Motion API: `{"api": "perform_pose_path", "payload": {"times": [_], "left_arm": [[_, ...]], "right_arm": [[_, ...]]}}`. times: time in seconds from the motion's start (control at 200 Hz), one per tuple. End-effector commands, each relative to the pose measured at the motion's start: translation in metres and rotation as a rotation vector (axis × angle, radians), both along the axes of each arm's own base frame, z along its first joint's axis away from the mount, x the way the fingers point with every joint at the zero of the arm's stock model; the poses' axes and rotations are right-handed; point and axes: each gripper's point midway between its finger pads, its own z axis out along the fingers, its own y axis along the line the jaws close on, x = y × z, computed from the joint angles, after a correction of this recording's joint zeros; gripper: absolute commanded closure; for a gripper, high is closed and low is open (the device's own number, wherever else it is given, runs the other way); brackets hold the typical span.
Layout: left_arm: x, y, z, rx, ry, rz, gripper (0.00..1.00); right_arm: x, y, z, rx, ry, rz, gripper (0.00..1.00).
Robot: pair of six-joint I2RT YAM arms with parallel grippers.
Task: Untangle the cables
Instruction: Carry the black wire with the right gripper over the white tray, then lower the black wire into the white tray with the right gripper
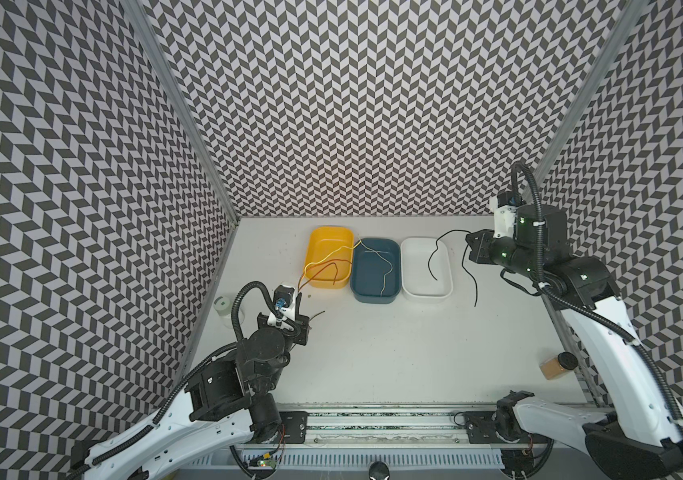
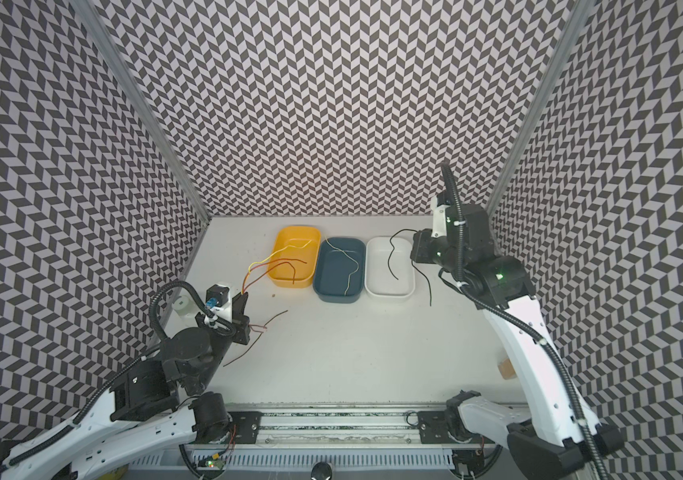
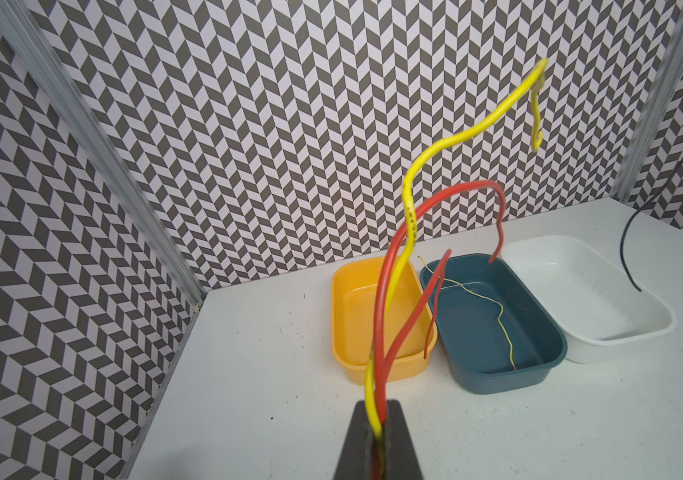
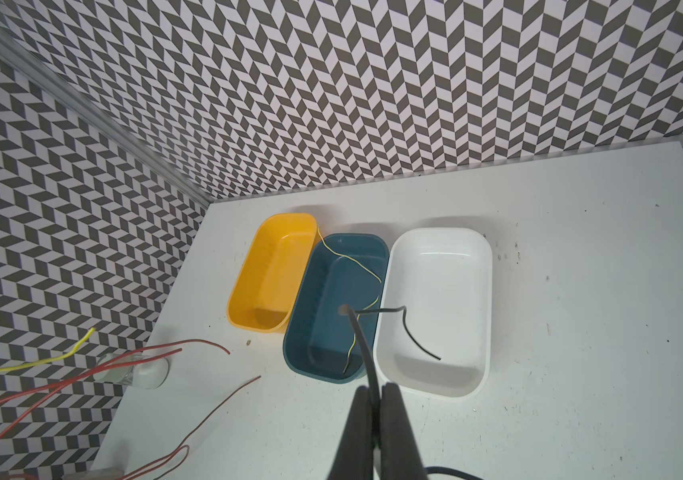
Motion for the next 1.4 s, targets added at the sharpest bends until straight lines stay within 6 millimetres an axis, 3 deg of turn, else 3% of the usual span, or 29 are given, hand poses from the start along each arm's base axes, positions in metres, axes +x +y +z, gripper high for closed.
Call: {"api": "perform_pose_path", "payload": {"times": [0.0,0.185,0.381,0.666,1.037,1.252,1.397], "left_arm": [[0.001,-0.002,0.000,-0.017,-0.007,-0.006,1.00],[0.002,-0.006,-0.002,-0.014,-0.001,-0.021,1.00],[0.003,-0.006,-0.003,-0.017,-0.004,-0.025,1.00],[0.004,-0.008,-0.004,-0.017,0.000,-0.032,1.00],[0.005,-0.007,-0.005,-0.018,-0.002,-0.028,1.00],[0.005,-0.008,-0.005,-0.020,-0.001,-0.031,1.00],[0.005,-0.008,-0.005,-0.025,-0.002,-0.034,1.00]], "right_arm": [[0.016,0.002,0.014,0.021,-0.078,-0.015,1.00],[0.036,0.007,0.005,0.035,-0.072,-0.020,1.00],[0.060,0.011,-0.020,0.011,-0.025,-0.035,1.00],[0.079,0.014,-0.038,0.010,-0.011,-0.047,1.00],[0.106,0.022,-0.081,-0.006,0.054,-0.046,1.00],[0.119,0.028,-0.090,-0.002,0.065,-0.039,1.00],[0.122,0.033,-0.078,0.019,0.040,-0.034,1.00]]}}
